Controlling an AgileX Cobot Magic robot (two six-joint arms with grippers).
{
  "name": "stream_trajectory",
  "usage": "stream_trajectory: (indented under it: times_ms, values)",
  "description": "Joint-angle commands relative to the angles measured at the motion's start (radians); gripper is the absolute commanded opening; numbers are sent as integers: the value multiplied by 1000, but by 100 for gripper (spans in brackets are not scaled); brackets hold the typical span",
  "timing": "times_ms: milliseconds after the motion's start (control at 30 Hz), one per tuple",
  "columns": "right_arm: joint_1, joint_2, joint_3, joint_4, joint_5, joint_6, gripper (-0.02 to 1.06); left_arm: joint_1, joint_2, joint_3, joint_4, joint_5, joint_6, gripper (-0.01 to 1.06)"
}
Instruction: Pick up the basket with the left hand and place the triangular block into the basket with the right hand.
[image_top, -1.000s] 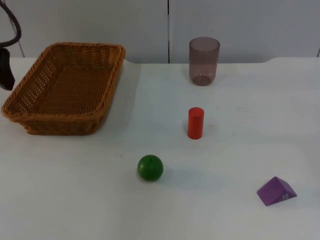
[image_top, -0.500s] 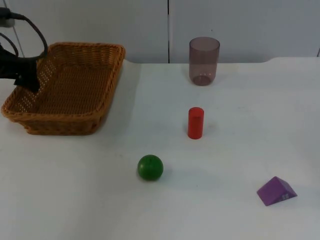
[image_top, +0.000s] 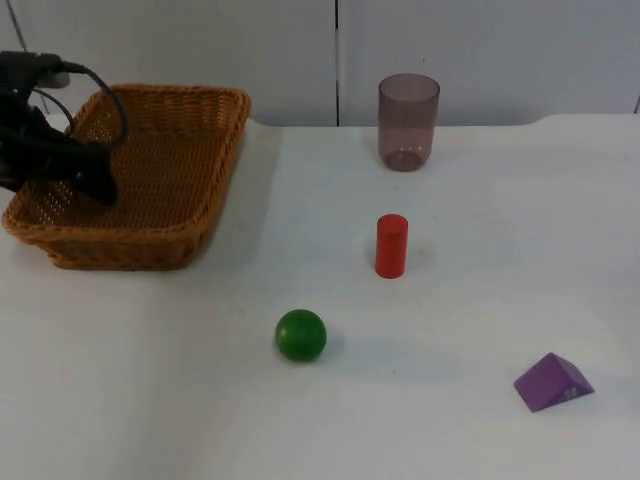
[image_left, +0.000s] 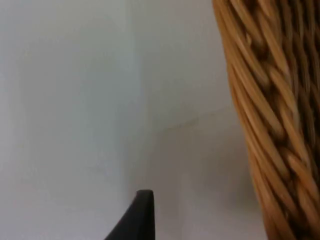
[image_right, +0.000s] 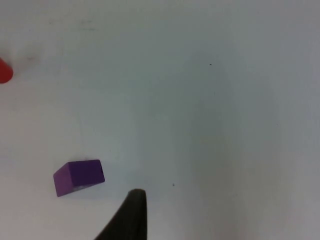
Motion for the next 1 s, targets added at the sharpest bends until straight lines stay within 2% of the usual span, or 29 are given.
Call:
stream_trajectory:
  times_ms: [0, 33, 100, 167, 200, 233, 267, 300, 333, 533, 600, 700, 733, 800, 900, 933, 967]
  values:
    - [-8, 0, 4, -5, -11, -6, 105, 3, 6, -7, -16, -10, 18, 98]
    - [-8, 0, 4, -5, -11, -6, 105, 3, 6, -7, -16, -10, 18, 98]
    - [-8, 0, 4, -5, -11, -6, 105, 3, 8, -7, -18, -10, 18, 81]
    - [-8, 0, 4, -5, -11, -6, 105, 3, 9, -7, -18, -10, 14, 58]
    - [-8, 0, 4, -5, -11, -6, 105, 3, 9, -7, -18, -10, 14, 58]
    - [-8, 0, 4, -5, -16, -6, 105, 3, 9, -7, -18, -12, 12, 46]
    - [-8, 0, 4, -5, -21, -6, 105, 3, 9, -7, -20, -14, 1, 23]
    - [-8, 0, 4, -5, -23, -6, 105, 3, 7, -7, -20, -14, 1, 9]
    - [-8, 0, 4, -5, -27, -6, 105, 3, 2, -7, -20, -14, -6, 0]
    - [-8, 0, 4, -5, -26, -6, 105, 14, -64, -4, -20, 9, -103, 0]
    - [-8, 0, 4, -5, -26, -6, 105, 34, -108, -4, -20, 103, -123, 0]
    - [-8, 0, 4, -5, -42, -6, 105, 60, -169, 13, -20, 324, -143, 0]
    - [-8, 0, 4, -5, -42, -6, 105, 60, -169, 13, -20, 324, -143, 0]
    - [-8, 0, 4, -6, -56, -18, 105, 77, -243, 109, -44, 385, -155, 0]
    - [-8, 0, 4, -6, -49, -31, 105, 105, -400, 327, -82, 307, -150, 0]
    - [-8, 0, 4, -6, -49, -31, 105, 105, -400, 327, -82, 307, -150, 0]
    - [-8, 0, 4, -6, -47, -31, 105, 108, -463, 392, -93, 273, -136, 0]
